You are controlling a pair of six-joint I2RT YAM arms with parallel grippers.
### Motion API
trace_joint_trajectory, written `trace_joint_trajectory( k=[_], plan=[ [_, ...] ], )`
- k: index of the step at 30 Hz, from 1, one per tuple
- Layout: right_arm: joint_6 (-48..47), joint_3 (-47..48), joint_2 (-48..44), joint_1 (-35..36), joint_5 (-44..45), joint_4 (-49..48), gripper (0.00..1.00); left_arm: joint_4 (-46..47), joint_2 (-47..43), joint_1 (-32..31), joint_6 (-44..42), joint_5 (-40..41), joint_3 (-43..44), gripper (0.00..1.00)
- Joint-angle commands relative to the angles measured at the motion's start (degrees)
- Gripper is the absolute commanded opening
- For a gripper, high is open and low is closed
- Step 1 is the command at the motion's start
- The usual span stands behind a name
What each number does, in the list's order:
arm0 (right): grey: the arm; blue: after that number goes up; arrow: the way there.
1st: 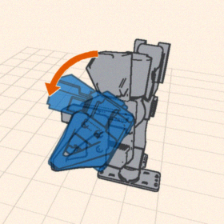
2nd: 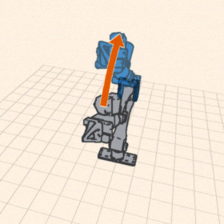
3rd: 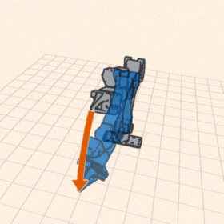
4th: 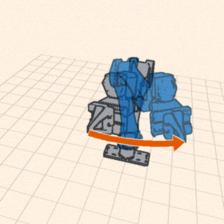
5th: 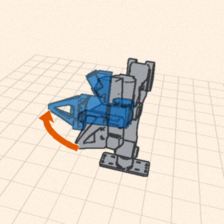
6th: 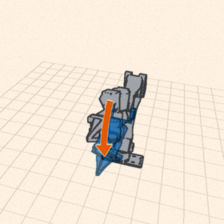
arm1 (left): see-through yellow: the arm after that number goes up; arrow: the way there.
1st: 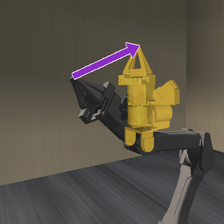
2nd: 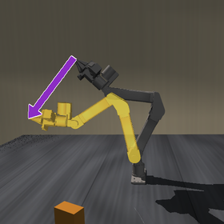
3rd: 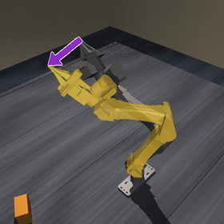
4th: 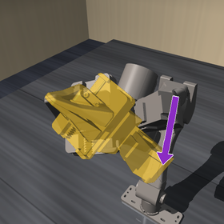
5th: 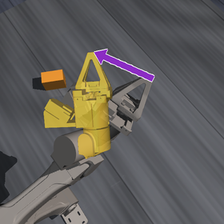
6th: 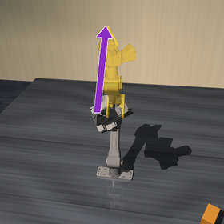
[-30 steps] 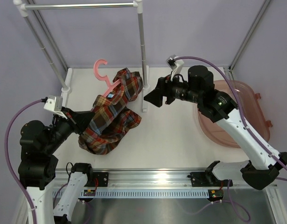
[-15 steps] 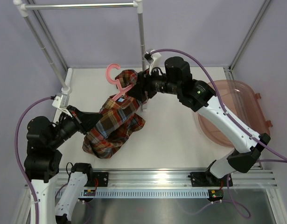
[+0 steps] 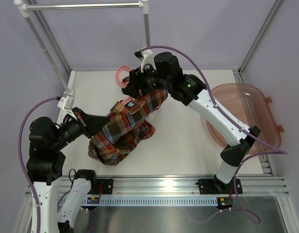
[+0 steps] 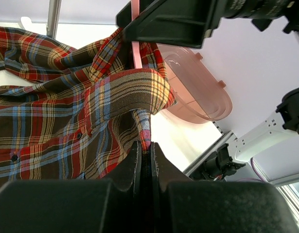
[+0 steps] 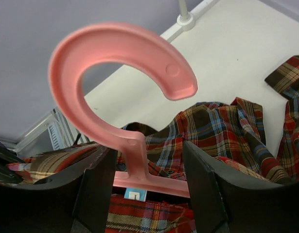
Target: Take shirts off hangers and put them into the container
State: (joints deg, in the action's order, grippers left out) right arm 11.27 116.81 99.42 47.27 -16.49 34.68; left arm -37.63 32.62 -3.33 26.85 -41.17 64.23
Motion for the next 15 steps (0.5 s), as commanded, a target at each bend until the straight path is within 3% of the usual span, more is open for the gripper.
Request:
trace_joint_trajectory(
  k=[1,7,10,12,14,15],
  plan=[
    [-1.5,2.8,0.2,1.2,0.6,0.8,0.64,6.5,0.4,-0.1,1.5,-4.7,2.0,0.00],
    [-0.9,1.4,-0.4,2.4,2.0,0.6,0.32,7.0,0.9,-0.1,1.4,-4.9,1.6,0.00],
    [-0.5,0.6,-1.1,2.7,3.1,-0.2,0.01,7.2,1.2,-0.1,1.4,-4.7,1.4,0.02],
    [0.1,0.8,-1.2,2.8,4.3,0.1,0.00,7.4,1.3,-0.1,1.5,-4.8,1.1,0.22],
    [0.4,0.8,-1.5,2.9,6.6,0.7,0.00,7.5,1.0,-0.1,1.5,-4.8,0.8,0.29],
    [0.3,1.0,-1.6,2.9,7.5,0.9,0.00,7.0,0.7,-0.2,1.1,-4.4,1.0,0.40]
  ],
)
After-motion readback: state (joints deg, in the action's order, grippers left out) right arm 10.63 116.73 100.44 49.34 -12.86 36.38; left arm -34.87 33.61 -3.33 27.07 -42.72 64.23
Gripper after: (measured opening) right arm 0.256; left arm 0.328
